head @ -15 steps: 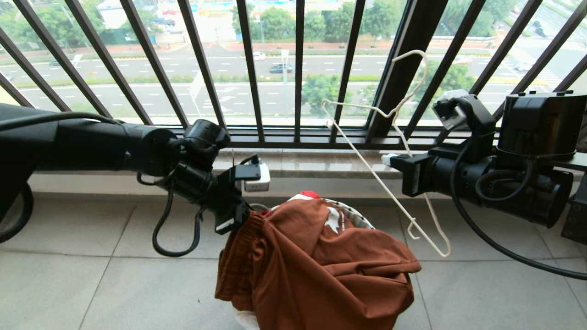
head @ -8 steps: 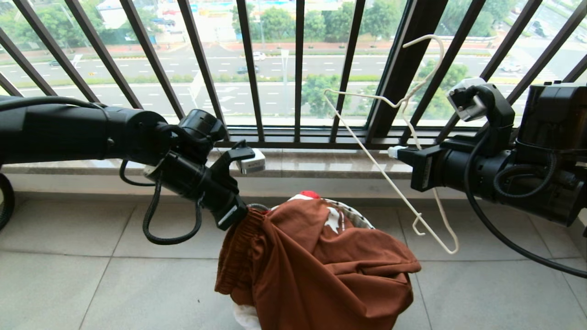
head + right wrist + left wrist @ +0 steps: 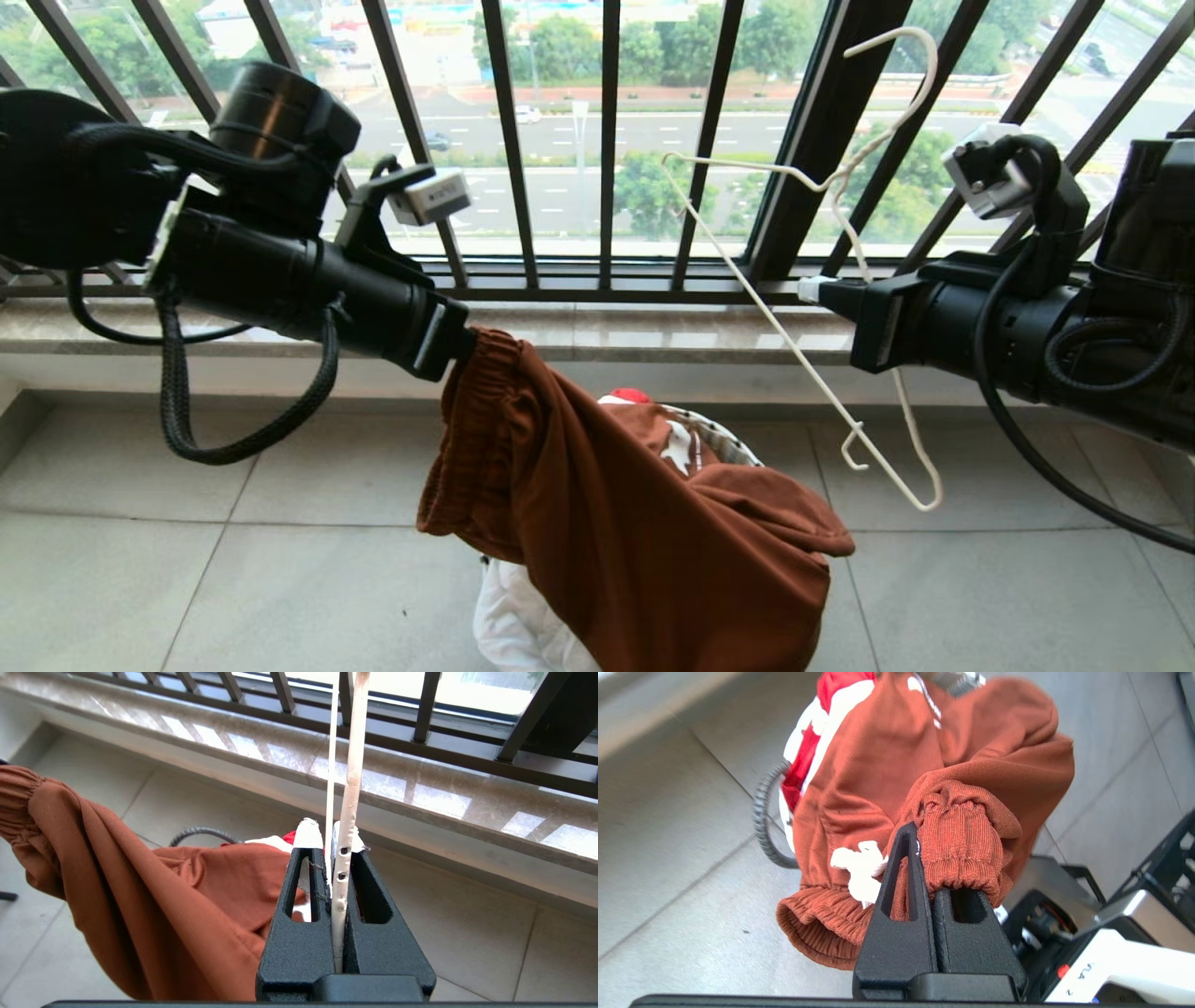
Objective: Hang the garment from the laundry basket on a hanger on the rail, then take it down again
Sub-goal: Pick up clothes from the basket, then hang the clothes on the clothes rack
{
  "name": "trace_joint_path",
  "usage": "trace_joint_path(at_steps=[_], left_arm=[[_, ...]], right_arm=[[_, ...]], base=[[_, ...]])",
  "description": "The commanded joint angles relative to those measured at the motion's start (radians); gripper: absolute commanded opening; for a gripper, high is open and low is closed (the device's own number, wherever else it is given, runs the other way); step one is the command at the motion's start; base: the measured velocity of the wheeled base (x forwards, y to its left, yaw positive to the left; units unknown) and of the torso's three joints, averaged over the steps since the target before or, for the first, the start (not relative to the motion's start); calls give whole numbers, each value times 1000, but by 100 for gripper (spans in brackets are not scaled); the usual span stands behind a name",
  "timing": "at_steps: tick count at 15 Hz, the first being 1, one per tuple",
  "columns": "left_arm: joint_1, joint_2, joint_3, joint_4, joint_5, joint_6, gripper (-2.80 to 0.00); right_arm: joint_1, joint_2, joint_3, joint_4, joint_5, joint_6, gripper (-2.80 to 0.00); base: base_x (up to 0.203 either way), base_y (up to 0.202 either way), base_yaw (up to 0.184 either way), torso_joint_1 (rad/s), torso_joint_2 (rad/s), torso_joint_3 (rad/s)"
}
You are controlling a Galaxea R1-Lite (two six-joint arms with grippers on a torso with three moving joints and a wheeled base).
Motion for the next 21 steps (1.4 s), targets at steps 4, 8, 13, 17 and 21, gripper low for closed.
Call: trace_joint_path(at_steps=[4,8,13,17,21], left_arm=[[-42,-67,-149,0,155,-55,-280],[-115,-15,-329,-3,388,-125,-280],[-210,29,-350,-197,716,-135,-280],[-241,39,-351,-345,876,-97,-280],[-256,39,-351,-555,1015,26,-280]], right_arm=[[-1,-98,-66,50,0,105,-280],[1,-169,-75,53,0,118,-280],[2,-212,-93,109,3,124,-280],[7,-228,-93,112,3,124,-280],[8,-237,-95,112,4,124,-280]], base=[[0,0,0,0,0,0],[0,0,0,0,0,0],[0,0,0,0,0,0],[0,0,0,0,0,0],[0,0,0,0,0,0]])
